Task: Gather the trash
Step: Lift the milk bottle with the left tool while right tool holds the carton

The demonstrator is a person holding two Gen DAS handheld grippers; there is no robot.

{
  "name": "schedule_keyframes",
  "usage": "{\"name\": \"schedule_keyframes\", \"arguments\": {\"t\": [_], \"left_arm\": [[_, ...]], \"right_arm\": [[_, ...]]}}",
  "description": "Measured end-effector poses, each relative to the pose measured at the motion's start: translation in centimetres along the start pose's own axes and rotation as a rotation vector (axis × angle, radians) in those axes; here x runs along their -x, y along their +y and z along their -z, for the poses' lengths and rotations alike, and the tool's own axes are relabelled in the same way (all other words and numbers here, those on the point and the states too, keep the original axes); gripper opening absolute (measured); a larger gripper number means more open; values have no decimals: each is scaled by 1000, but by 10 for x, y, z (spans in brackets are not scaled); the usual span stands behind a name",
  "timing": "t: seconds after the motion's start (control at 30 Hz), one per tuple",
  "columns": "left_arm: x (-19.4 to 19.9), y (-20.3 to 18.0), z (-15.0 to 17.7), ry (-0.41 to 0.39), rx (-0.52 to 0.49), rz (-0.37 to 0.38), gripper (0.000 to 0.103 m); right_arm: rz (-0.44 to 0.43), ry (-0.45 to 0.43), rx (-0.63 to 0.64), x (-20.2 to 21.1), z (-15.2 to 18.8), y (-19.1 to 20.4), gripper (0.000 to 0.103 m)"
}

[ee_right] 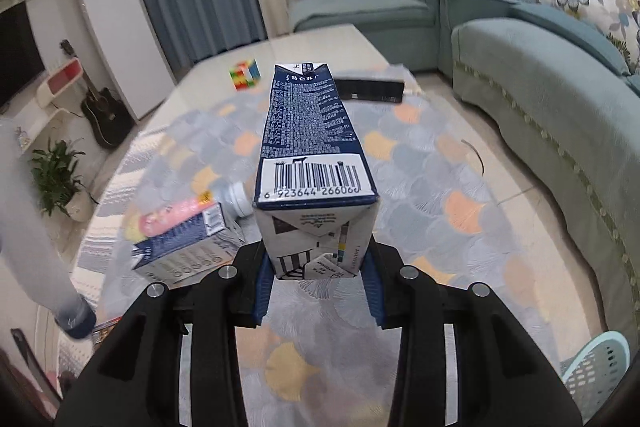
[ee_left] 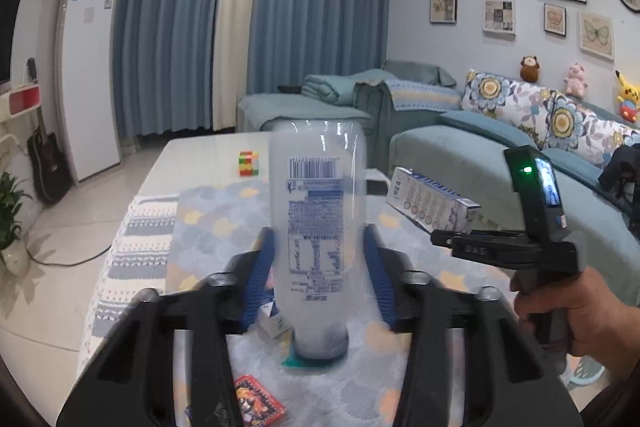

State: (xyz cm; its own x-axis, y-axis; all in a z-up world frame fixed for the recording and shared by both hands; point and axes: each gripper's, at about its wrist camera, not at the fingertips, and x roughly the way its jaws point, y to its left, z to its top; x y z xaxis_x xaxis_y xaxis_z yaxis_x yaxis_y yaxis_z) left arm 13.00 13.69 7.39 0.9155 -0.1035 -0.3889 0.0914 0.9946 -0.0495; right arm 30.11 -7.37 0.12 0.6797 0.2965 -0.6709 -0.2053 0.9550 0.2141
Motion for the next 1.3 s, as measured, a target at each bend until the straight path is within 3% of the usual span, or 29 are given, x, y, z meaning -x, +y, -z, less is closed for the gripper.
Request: {"name": "schedule_keyframes", "arguments": {"t": [0.23, 0.27, 0.3, 0.33, 0.37, 0.43, 0.53, 0.7, 0.8, 0.9, 1.0, 1.07, 1.13, 1.2, 1.3], "left_arm": [[12, -13, -6, -11, -14, 39, 4], [10, -14, -5, 6, -20, 53, 22], [6, -16, -4, 50, -33, 80, 58], [0, -17, -1, 100, -47, 99, 74], [-6, -17, 5, 145, -66, 106, 79], [-16, -23, 19, 214, -117, 62, 78], [-40, -32, 45, 375, -160, 59, 78], [-78, -33, 88, 543, -134, 65, 72], [-85, -42, 94, 562, -118, 105, 72], [-87, -59, 98, 531, -192, 109, 72], [-98, -68, 102, 528, -249, 69, 72], [-110, -66, 105, 562, -232, 48, 71], [-122, -61, 110, 609, -175, 84, 65], [-131, -60, 115, 641, -156, 102, 46], [-132, -62, 119, 611, -146, 115, 44]], "right_arm": [[-29, -52, 32, 62, 13, -11, 35], [-27, -53, 34, 66, 16, -13, 35], [-21, -52, 35, 67, 18, -15, 35], [-13, -48, 35, 68, 21, -18, 35], [-3, -35, 34, 67, 25, -22, 35], [19, -9, 32, 62, 29, -30, 35], [33, 7, 17, 60, 32, -39, 35], [23, -6, -14, 60, 27, -49, 35], [15, -6, -20, 60, 26, -51, 35], [12, 0, -14, 59, 27, -52, 35], [12, 7, -13, 58, 27, -53, 35], [12, 5, -17, 59, 27, -55, 35], [12, 2, -23, 61, 27, -57, 35], [16, -1, -25, 61, 26, -58, 35], [28, -12, -26, 64, 27, -59, 35]]}}
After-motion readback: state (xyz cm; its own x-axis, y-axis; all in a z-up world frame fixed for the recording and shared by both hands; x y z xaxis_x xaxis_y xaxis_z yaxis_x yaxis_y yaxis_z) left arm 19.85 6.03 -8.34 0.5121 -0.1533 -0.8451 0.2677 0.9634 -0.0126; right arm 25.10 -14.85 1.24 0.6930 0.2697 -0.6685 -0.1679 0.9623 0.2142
